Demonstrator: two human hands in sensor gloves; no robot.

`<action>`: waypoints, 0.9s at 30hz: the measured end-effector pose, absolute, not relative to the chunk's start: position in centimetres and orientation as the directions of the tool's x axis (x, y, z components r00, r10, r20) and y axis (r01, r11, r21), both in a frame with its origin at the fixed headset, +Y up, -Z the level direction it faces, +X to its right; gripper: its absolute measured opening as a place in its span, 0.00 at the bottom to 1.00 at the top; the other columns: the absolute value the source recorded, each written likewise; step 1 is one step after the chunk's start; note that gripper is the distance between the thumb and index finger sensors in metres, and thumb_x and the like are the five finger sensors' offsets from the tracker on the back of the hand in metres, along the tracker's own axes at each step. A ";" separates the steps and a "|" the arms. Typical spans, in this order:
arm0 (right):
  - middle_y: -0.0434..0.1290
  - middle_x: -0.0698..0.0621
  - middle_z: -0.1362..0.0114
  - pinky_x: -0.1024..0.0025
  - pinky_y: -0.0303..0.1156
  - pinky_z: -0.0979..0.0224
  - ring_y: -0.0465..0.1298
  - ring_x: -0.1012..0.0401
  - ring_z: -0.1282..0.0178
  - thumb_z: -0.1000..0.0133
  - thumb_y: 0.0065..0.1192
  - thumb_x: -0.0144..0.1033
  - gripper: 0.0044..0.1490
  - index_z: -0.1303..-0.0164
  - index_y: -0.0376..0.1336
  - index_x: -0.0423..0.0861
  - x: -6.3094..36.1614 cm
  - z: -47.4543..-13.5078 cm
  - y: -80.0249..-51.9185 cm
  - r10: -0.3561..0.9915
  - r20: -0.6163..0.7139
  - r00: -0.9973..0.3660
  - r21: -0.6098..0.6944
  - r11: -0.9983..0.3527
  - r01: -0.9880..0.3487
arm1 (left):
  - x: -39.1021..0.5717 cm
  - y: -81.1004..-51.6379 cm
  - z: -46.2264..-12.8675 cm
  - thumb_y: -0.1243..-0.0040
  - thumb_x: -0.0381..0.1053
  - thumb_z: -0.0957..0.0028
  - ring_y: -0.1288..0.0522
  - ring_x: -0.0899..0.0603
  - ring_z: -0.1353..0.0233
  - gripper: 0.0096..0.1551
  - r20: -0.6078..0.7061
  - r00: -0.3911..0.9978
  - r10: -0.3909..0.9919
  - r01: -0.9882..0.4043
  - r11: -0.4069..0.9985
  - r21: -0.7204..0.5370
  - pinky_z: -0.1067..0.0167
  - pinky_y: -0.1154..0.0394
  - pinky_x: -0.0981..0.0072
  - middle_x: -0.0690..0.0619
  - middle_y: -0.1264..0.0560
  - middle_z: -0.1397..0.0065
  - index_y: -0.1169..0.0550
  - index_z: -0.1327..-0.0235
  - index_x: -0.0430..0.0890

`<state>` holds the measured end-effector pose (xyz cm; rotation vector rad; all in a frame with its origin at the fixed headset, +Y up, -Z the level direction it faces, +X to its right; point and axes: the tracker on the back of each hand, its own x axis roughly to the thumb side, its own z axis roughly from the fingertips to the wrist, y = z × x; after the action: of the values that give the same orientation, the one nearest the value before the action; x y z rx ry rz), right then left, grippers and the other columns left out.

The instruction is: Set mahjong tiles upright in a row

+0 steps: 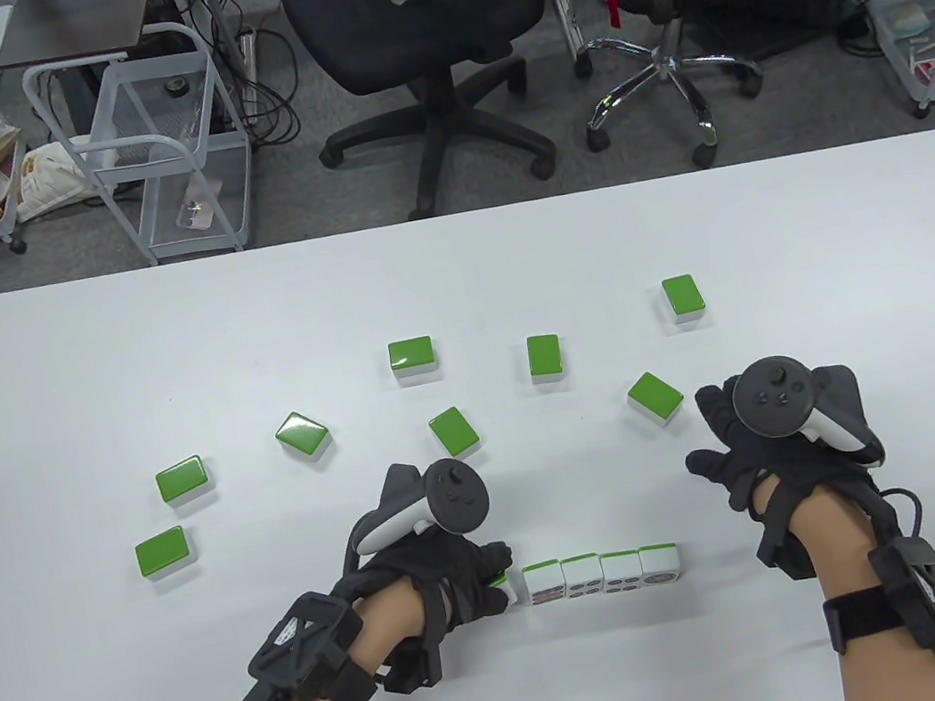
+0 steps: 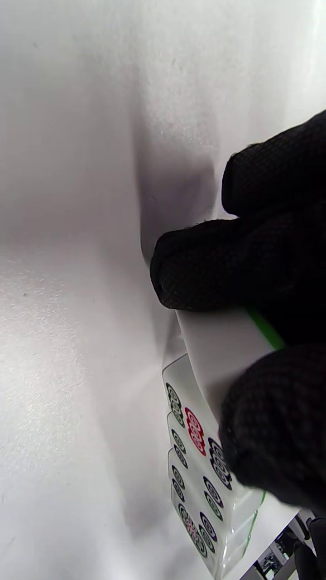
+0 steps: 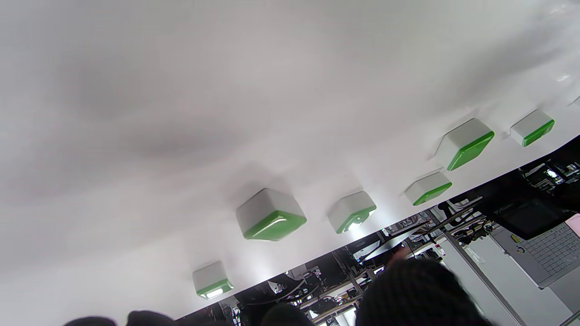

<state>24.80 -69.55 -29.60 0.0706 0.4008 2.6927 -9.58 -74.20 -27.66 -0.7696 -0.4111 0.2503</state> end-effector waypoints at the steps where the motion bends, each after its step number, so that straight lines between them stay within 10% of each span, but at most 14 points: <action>1: 0.46 0.31 0.21 0.30 0.57 0.33 0.53 0.27 0.27 0.58 0.64 0.51 0.52 0.29 0.50 0.40 24.8 -29.6 -69.5 0.410 -0.011 -0.912 0.290 -0.872 -0.395 | -9.6 -74.2 -27.7 0.33 0.61 0.75 0.07 0.55 0.47 0.42 0.263 0.891 0.370 -0.076 0.693 -0.717 0.38 0.18 0.60 0.54 0.21 0.33 0.27 0.41 0.56; 17: 0.46 0.31 0.21 0.30 0.57 0.33 0.53 0.27 0.27 0.59 0.64 0.51 0.52 0.29 0.50 0.40 24.7 -29.6 -69.6 0.410 -0.005 -0.912 0.302 -0.869 -0.392 | -10.6 -74.3 -27.8 0.36 0.65 0.76 0.07 0.57 0.49 0.43 0.216 0.868 0.447 -0.198 0.710 -0.676 0.38 0.19 0.60 0.60 0.17 0.38 0.27 0.41 0.58; 27: 0.46 0.31 0.21 0.30 0.57 0.33 0.54 0.27 0.27 0.59 0.64 0.51 0.52 0.29 0.50 0.40 24.6 -29.5 -69.7 0.403 -0.003 -0.915 0.298 -0.873 -0.386 | -22.1 -66.7 -28.9 0.40 0.69 0.71 0.13 0.51 0.42 0.44 0.038 0.989 0.141 -0.125 0.951 -0.281 0.34 0.25 0.52 0.61 0.22 0.32 0.32 0.36 0.59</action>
<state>24.60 -69.67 -29.53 0.0832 0.4127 2.6983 -22.14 -66.66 -28.95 -0.2821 -0.0579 0.1356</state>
